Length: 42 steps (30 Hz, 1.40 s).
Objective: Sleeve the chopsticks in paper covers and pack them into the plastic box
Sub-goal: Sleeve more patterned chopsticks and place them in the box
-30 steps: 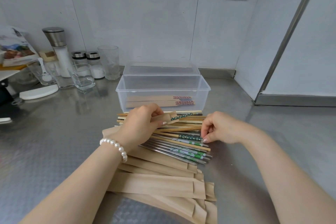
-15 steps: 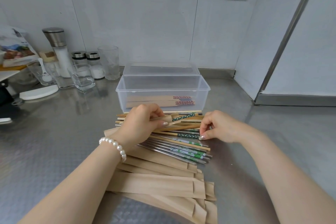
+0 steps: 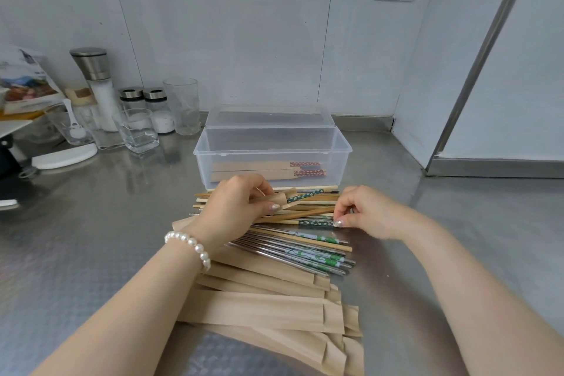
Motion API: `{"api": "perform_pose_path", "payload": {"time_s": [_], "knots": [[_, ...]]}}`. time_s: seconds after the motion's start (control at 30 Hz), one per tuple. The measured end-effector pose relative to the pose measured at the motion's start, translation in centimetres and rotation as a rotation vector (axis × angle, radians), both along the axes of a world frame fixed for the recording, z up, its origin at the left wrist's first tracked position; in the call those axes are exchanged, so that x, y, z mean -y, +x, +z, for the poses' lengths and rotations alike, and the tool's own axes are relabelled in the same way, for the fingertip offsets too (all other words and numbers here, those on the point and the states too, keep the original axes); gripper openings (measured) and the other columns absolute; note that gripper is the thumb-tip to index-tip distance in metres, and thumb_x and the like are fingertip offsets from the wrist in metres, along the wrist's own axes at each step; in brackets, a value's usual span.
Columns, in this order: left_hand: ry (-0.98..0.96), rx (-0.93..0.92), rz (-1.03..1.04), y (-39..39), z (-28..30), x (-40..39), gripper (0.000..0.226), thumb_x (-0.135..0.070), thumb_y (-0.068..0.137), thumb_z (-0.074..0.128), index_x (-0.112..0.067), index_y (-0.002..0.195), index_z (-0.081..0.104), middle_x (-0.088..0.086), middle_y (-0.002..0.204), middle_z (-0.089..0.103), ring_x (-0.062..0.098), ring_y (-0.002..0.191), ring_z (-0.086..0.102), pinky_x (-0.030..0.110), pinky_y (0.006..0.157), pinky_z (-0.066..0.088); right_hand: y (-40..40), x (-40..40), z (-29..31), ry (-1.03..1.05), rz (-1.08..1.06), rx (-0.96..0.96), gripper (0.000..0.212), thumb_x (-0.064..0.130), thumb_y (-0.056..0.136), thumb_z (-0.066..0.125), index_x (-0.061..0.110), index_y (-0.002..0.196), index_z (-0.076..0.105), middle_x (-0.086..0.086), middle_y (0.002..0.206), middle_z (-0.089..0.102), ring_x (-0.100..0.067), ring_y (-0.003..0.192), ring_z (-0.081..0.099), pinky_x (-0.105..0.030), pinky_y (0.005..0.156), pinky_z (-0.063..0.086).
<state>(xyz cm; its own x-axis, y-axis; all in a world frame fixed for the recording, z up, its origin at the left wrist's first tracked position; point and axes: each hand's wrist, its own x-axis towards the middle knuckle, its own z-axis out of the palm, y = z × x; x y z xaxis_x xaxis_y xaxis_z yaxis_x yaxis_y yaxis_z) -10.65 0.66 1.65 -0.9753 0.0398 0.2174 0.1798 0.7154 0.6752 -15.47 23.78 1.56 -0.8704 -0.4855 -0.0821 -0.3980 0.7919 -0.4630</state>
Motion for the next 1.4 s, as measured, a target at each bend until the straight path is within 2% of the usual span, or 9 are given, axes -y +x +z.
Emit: {"api": "perform_pose_path", "payload": {"time_s": [0.17, 0.3, 0.47, 0.57, 0.8, 1.13, 1.2, 1.3, 1.4], "knots": [[-0.006, -0.025, 0.026, -0.1, 0.0, 0.1, 0.014, -0.025, 0.076, 0.072, -0.028, 0.08, 0.059, -0.006, 0.076, 0.068, 0.019, 0.074, 0.061, 0.034, 0.071, 0.049, 0.0, -0.8, 0.9, -0.141, -0.064, 0.016, 0.022, 0.007, 0.09, 0.056, 0.021, 0.073, 0.056, 0.01, 0.068, 0.06, -0.001, 0.058, 0.048, -0.013, 0.056, 0.038], [0.015, -0.039, 0.019, -0.1, 0.1, 0.1, 0.018, -0.024, 0.075, 0.072, -0.032, 0.075, 0.056, -0.005, 0.076, 0.068, 0.018, 0.072, 0.06, 0.033, 0.07, 0.049, -0.1, -1.7, 2.0, -0.686, -0.221, 0.041, 0.018, -0.001, 0.092, 0.048, 0.008, 0.084, 0.062, -0.005, 0.059, 0.061, -0.003, 0.043, 0.048, -0.014, 0.045, 0.038], [0.067, -0.027, -0.001, -0.1, 0.2, 0.0, 0.019, -0.02, 0.073, 0.074, -0.03, 0.074, 0.057, -0.006, 0.073, 0.067, 0.012, 0.066, 0.058, 0.032, 0.069, 0.049, -1.1, -2.9, 2.2, -1.412, -0.433, 0.065, 0.024, 0.013, 0.096, 0.045, 0.007, 0.079, 0.06, 0.003, 0.047, 0.056, -0.008, 0.046, 0.045, -0.016, 0.045, 0.035], [0.109, -0.003, -0.01, -0.1, 0.2, 0.0, 0.022, -0.019, 0.072, 0.075, -0.03, 0.073, 0.057, -0.004, 0.072, 0.068, 0.011, 0.061, 0.058, 0.031, 0.068, 0.05, -1.7, -3.8, 2.1, -1.639, -0.531, 0.023, 0.028, 0.022, 0.096, 0.047, 0.006, 0.074, 0.055, 0.004, 0.044, 0.05, -0.008, 0.041, 0.038, -0.017, 0.041, 0.03], [0.108, 0.035, -0.019, 0.1, 0.4, 0.0, 0.019, -0.02, 0.071, 0.076, -0.027, 0.074, 0.059, -0.003, 0.07, 0.07, 0.012, 0.057, 0.06, 0.025, 0.061, 0.048, -2.3, -4.3, 1.3, -1.536, -0.702, -0.294, 0.035, 0.025, 0.097, 0.047, 0.01, 0.065, 0.052, 0.011, 0.035, 0.042, -0.004, 0.035, 0.034, -0.016, 0.037, 0.026], [0.108, 0.055, -0.029, 0.2, 0.3, 0.1, 0.019, -0.017, 0.072, 0.076, -0.027, 0.074, 0.06, -0.004, 0.067, 0.069, 0.01, 0.051, 0.058, 0.021, 0.057, 0.047, -2.5, -4.4, 1.2, -1.504, -0.726, -0.353, 0.035, 0.026, 0.097, 0.047, 0.013, 0.065, 0.054, 0.012, 0.035, 0.042, -0.002, 0.037, 0.035, -0.014, 0.04, 0.03], [0.117, 0.044, -0.037, 0.2, 0.4, 0.0, 0.019, -0.017, 0.071, 0.076, -0.027, 0.074, 0.061, -0.004, 0.067, 0.069, 0.011, 0.054, 0.06, 0.025, 0.06, 0.05, -2.4, -3.8, 1.1, -1.515, -0.675, -0.246, 0.033, 0.021, 0.097, 0.047, 0.011, 0.066, 0.055, 0.01, 0.04, 0.046, -0.002, 0.037, 0.036, -0.014, 0.038, 0.028], [0.117, 0.015, -0.038, 0.2, 0.4, -0.2, 0.02, -0.018, 0.071, 0.076, -0.029, 0.073, 0.061, -0.003, 0.071, 0.07, 0.016, 0.062, 0.062, 0.03, 0.065, 0.051, -2.1, -2.5, 0.8, -1.556, -0.55, 0.116, 0.027, 0.016, 0.095, 0.049, 0.006, 0.071, 0.057, -0.001, 0.054, 0.05, -0.005, 0.041, 0.039, -0.016, 0.038, 0.027], [0.114, -0.004, -0.027, 0.3, 0.4, -0.2, 0.018, -0.02, 0.071, 0.076, -0.03, 0.074, 0.061, -0.004, 0.073, 0.07, 0.009, 0.061, 0.059, 0.023, 0.061, 0.048, -1.4, -1.5, 0.5, -1.492, -0.403, 0.441, 0.023, 0.023, 0.081, 0.06, 0.005, 0.069, 0.067, -0.001, 0.051, 0.046, -0.009, 0.044, 0.036, -0.018, 0.041, 0.031]]}}
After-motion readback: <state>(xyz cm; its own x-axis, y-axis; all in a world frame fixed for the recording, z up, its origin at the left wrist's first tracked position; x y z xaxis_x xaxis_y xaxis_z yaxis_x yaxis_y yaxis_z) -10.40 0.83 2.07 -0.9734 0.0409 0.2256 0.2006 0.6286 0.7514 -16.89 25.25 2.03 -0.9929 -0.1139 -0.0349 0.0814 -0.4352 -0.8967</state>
